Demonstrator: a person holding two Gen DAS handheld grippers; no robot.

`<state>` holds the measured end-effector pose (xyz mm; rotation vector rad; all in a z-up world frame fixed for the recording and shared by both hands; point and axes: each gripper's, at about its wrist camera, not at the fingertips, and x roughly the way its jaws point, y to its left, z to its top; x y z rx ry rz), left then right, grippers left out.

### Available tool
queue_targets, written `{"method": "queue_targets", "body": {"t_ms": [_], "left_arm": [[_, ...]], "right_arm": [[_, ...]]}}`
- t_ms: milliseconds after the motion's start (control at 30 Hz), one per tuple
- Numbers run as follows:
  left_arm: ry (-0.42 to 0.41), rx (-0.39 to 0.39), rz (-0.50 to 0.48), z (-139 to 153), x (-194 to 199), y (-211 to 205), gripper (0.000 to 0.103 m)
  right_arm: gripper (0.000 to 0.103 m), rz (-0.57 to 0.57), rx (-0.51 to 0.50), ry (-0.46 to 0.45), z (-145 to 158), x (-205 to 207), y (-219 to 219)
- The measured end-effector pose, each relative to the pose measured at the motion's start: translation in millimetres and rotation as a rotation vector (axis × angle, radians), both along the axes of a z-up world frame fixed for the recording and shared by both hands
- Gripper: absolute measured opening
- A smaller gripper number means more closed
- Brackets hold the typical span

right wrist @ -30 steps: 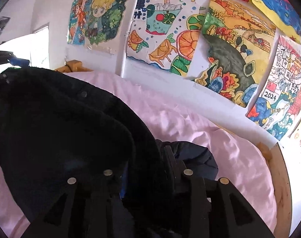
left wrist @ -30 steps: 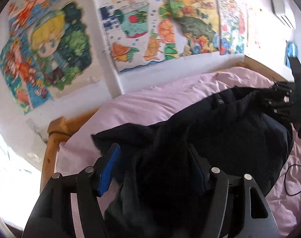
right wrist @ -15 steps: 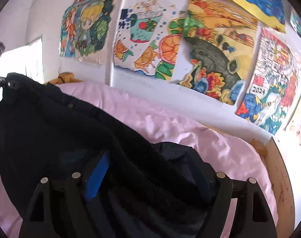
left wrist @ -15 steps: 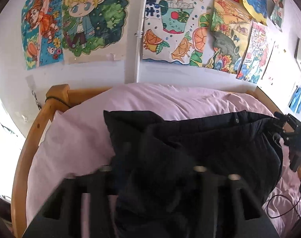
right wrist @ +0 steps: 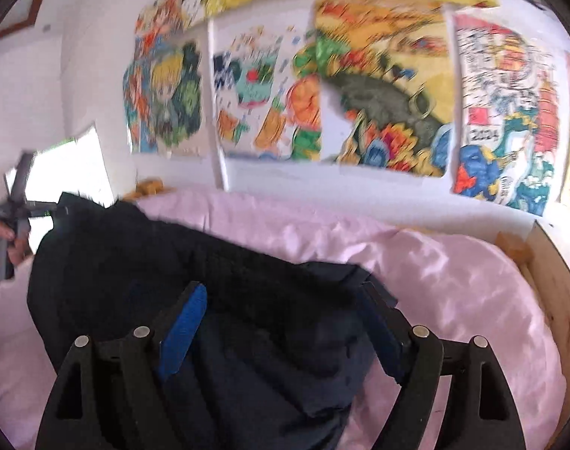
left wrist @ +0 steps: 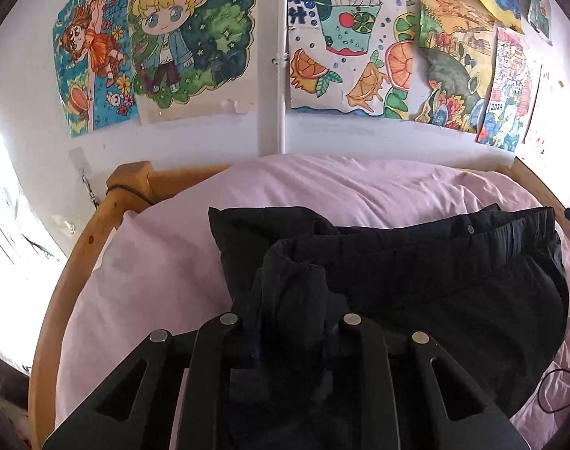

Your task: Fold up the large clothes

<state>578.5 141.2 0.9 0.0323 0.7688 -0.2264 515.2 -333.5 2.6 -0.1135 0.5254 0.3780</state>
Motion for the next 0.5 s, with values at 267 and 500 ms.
{"method": "queue_targets", "body": {"t_ms": [267,500], "left_arm": [[0.006,-0.052,0.066,-2,9,7,0.014],[-0.057,0.013,0.156,-3,18,-1,0.007]], "right_arm": [[0.087,-0.101,0.158,0.194,-31,44,-24],[0.024,-0.13,0.106,0.168,-41,59,-2]]}}
